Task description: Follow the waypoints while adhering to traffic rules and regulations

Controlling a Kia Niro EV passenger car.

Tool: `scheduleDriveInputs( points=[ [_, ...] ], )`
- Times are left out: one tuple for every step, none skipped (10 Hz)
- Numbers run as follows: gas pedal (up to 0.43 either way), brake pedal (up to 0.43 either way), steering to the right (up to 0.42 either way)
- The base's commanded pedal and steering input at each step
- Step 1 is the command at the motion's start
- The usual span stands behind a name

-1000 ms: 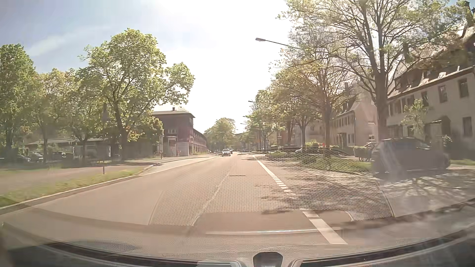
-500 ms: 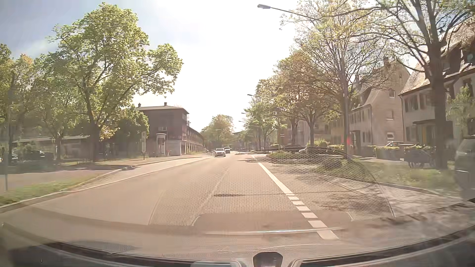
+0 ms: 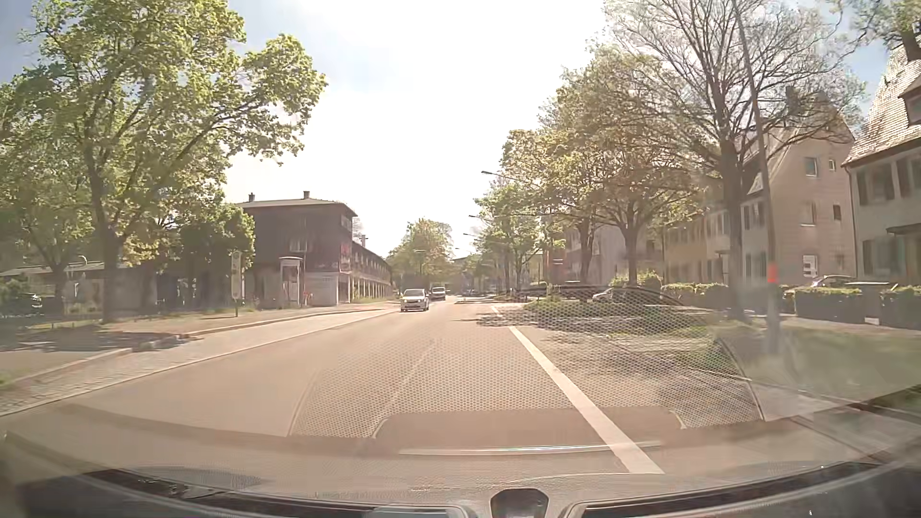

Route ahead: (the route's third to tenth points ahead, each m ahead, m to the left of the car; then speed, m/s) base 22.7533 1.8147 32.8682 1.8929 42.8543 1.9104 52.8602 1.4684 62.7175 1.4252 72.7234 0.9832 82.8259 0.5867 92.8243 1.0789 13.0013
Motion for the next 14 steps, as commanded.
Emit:
scheduleDriveInputs(
  points=[
    [0.067,0.0,-0.003],
    [0.047,0.0,-0.003],
    [0.02,0.0,-0.003],
    [0.02,0.0,-0.003],
    [0.02,0.0,-0.003],
    [0.02,0.0,-0.003],
    [0.02,0.0,-0.003],
    [0.02,0.0,-0.003],
    [0.02,0.0,-0.003],
    [0.02,0.0,-0.002],
    [0.02,0.0,-0.002],
    [0.02,0.0,-0.002],
    [0.02,0.0,-0.002],
    [0.02,0.0,-0.002]
  ],
)
